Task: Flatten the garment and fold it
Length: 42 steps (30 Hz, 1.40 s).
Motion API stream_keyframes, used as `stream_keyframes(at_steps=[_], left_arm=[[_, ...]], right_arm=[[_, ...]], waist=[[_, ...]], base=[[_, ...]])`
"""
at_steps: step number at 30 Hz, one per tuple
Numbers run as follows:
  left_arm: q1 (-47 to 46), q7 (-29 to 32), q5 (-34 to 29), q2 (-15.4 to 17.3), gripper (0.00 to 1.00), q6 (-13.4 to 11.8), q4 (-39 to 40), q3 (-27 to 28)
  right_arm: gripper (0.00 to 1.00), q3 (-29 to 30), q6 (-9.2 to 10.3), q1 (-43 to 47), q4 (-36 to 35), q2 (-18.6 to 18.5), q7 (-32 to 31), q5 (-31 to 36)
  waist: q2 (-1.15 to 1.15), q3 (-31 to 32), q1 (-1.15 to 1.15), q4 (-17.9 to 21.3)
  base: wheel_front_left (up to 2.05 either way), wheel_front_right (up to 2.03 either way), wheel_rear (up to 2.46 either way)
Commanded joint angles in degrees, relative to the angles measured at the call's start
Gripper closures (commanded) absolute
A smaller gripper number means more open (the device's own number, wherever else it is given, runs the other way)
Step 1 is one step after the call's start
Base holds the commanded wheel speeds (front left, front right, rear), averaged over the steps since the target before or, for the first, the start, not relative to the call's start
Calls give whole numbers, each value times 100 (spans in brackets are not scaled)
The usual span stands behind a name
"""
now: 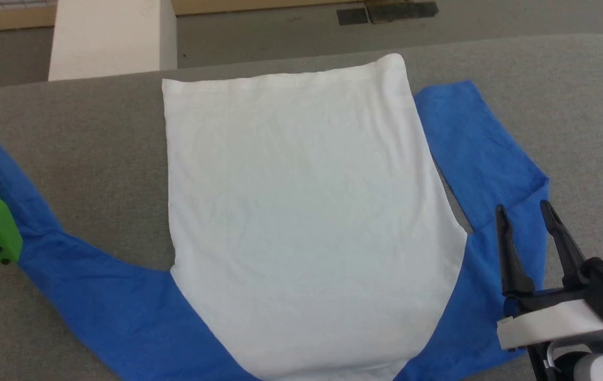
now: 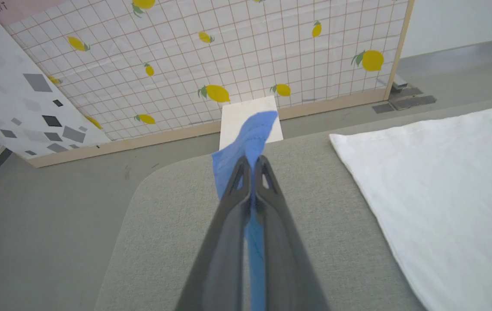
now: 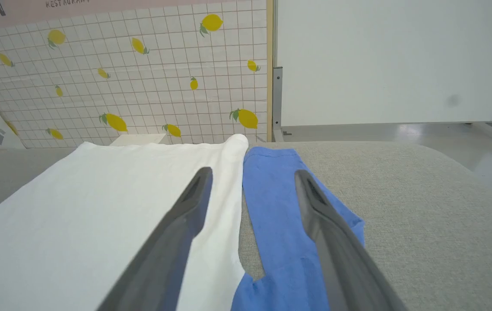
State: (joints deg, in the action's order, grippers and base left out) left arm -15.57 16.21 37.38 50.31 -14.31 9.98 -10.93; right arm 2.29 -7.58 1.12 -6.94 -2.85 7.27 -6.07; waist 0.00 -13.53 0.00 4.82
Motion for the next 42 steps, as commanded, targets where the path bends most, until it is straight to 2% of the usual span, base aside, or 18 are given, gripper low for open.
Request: stream_keyframes(at_steps=[1, 4, 7, 10, 14, 18, 21, 25, 31, 37, 38, 39, 42], left_arm=[[188, -30, 62, -45, 100, -113, 285, 53], [459, -1, 164, -213, 100, -287, 1115, 23], [518, 39, 176, -416, 100, -324, 1701, -211], [394, 66, 76, -720, 100, -245, 2006, -689], [11, 92, -122, -1386, 100, -16, 1880, -1580], [-413, 72, -254, -2355, 100, 330, 1184, -2597], [-700, 6, -321, -3082, 100, 633, 381, -3255], [-1016, -79, -496, -3739, 100, 933, -711, -3846], [-1262, -85, -709, -4238, 100, 1388, -2015, -4521], [-1315, 80, -661, -4414, 100, 1736, -2802, -4903], [-1314, 137, -618, -4422, 86, 1783, -2883, -4936], [-1343, 260, -381, -4420, 0, 1914, -2987, -4918], [-1365, -74, -231, -4376, 0, 1812, -2805, -4581]], right_arm=[[0, 23, 9, 72, -55, -3, -26, -28], [0, 59, 9, 162, -135, -3, -83, -33], [0, 61, 9, 198, -186, -3, -128, -32], [0, 42, 9, 207, -221, -3, -159, -36], [0, -3, 9, 198, -247, -3, -192, -46], [0, -10, 9, 185, -249, -3, -216, -57], [0, -25, 9, 142, -244, -3, -216, -86], [0, -71, 9, 55, -210, -3, -199, -115], [0, -125, 9, -35, -90, -3, -131, -191], [0, -119, 9, -75, 18, -3, -63, -236], [0, -119, 9, -82, 31, -3, -59, -240], [0, -91, 9, -87, 53, -3, -53, -246], [0, -94, 9, -72, 52, -3, -77, -225]], waist=[[0, 361, 0, -283], [0, 466, 0, -355], [0, 526, 0, -382], [0, 555, 0, -387], [0, 521, 0, -358], [0, 419, 0, -288], [0, 307, 0, -200], [0, 180, 0, -38], [0, 26, 0, 199], [0, -29, 0, 288], [0, -28, 0, 289], [0, 13, 0, 221], [0, 88, 0, 141]], base=[[0, 0, 0], [0, 0, 0], [0, 0, 0], [0, 0, 0], [0, 0, 0], [0, 0, 0], [0, 0, 0], [0, 0, 0], [0, 0, 0], [0, 0, 0], [0, 0, 0], [0, 0, 0], [0, 0, 0]])
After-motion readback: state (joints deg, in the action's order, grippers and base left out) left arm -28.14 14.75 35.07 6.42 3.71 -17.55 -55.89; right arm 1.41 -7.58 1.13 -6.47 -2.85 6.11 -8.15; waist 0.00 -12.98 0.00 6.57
